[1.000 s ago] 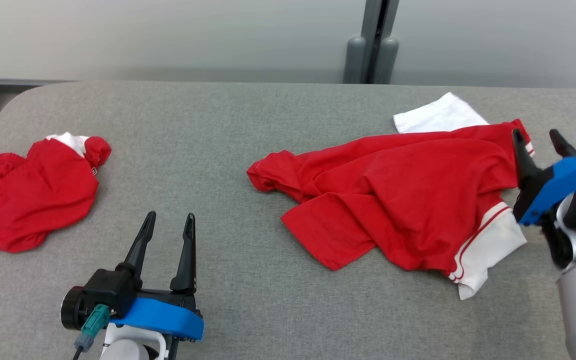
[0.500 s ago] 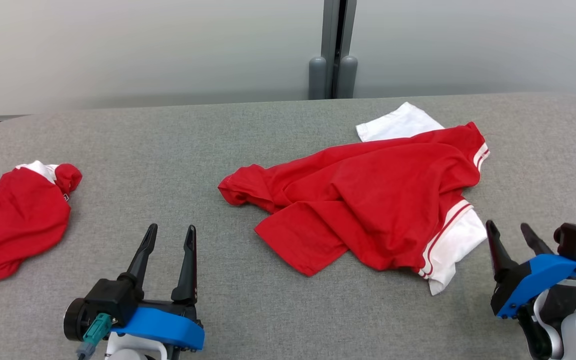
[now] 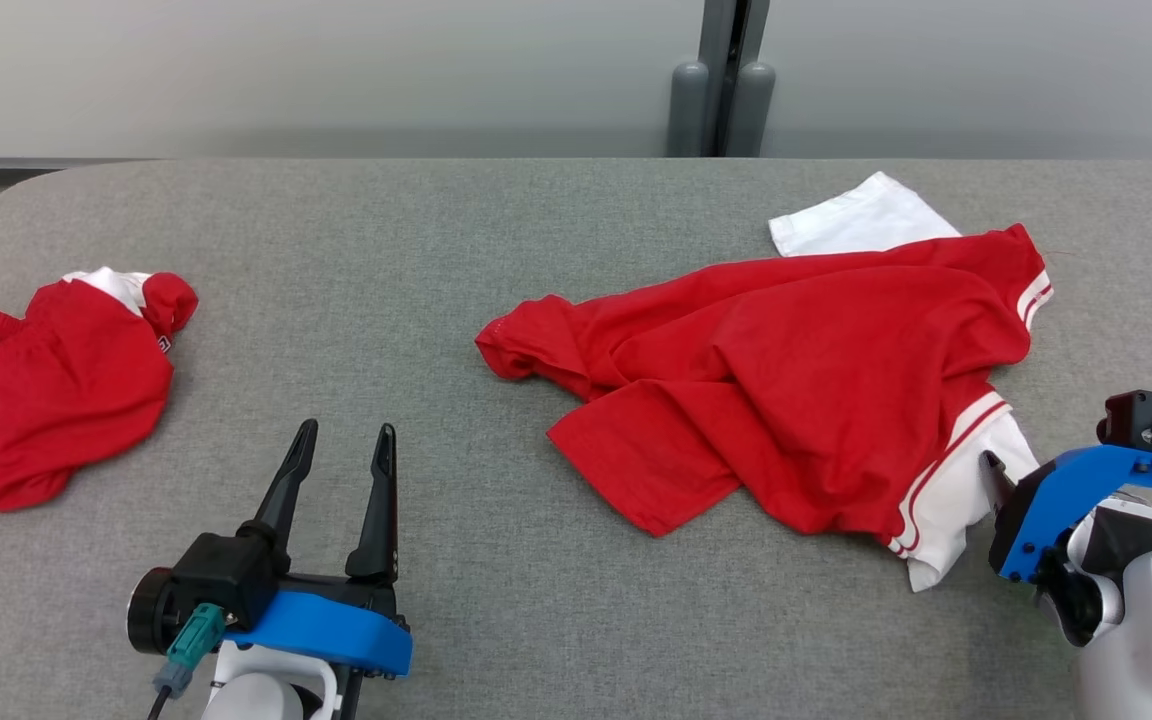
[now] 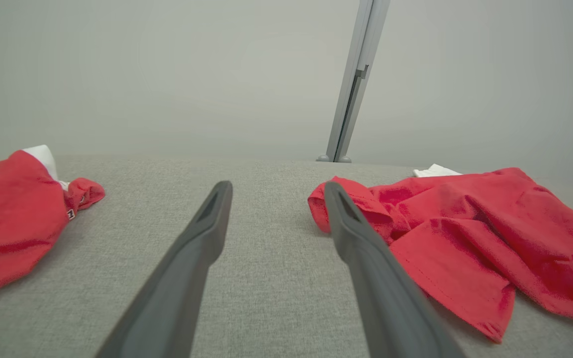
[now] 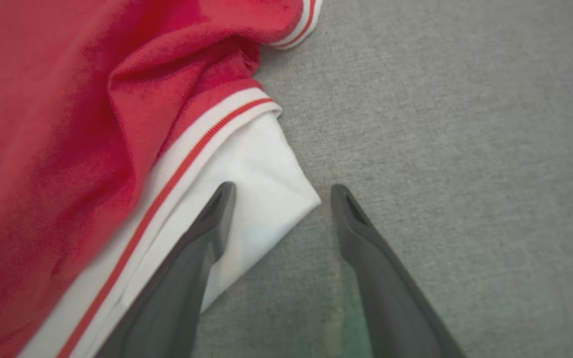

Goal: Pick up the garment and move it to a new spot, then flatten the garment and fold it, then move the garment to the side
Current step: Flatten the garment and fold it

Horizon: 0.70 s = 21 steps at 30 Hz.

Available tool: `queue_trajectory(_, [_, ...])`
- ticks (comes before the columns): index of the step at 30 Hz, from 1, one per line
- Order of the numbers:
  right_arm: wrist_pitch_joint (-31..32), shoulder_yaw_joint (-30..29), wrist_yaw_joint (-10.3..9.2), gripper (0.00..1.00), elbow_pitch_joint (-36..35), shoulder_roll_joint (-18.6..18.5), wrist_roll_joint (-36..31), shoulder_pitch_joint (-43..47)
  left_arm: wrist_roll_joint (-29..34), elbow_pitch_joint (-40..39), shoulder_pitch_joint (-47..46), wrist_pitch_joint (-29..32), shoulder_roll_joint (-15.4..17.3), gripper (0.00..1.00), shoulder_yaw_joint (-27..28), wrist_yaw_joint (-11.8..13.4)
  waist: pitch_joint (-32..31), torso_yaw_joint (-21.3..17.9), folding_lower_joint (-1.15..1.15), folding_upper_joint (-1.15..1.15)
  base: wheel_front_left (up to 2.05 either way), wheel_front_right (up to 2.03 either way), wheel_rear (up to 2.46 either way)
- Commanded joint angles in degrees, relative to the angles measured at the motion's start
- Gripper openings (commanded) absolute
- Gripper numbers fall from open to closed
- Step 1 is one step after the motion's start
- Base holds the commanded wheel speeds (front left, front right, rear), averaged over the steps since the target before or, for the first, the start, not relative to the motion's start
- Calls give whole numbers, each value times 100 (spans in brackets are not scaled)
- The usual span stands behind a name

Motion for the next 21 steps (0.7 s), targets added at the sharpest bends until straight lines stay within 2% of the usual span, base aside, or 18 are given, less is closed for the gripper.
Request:
queue_trajectory(1, [26,-104,1,100,106,-26,-36,-113,-9,-2,-104,-17,30,100,-2,-15,56,67,0,0,0,0,0])
queue_trajectory(4, [74,-311,1,100,537,-13,-239,-303,-18,-7,-103,-17,40,100,-6,-19,110,130,0,0,0,0,0])
queue_trajectory(5, [55,-319,1,16,636,-7,-280,-337,-22,-7,-102,-17,43,100,0,-20,122,142,0,0,0,0,0])
queue_trajectory(6, [42,-275,1,0,728,4,-293,-370,-29,-8,-101,-17,44,100,10,-21,126,148,0,0,0,0,0])
queue_trajectory(9, [-147,-108,1,0,788,24,-179,-441,-44,-2,-90,-17,48,100,61,-22,120,128,0,0,0,0,0])
queue_trajectory(13, [-501,143,1,0,361,-108,51,-382,-60,-8,-2,-17,30,100,109,0,21,32,0,0,0,0,0])
queue_trajectory(16, [-556,316,1,0,-290,-165,217,-112,-59,3,52,-17,28,100,131,5,-90,-80,0,0,0,0,0])
queue_trajectory(21, [4,195,1,0,-1794,-88,312,640,-49,-35,187,-17,25,100,163,36,-203,-321,0,0,0,0,0])
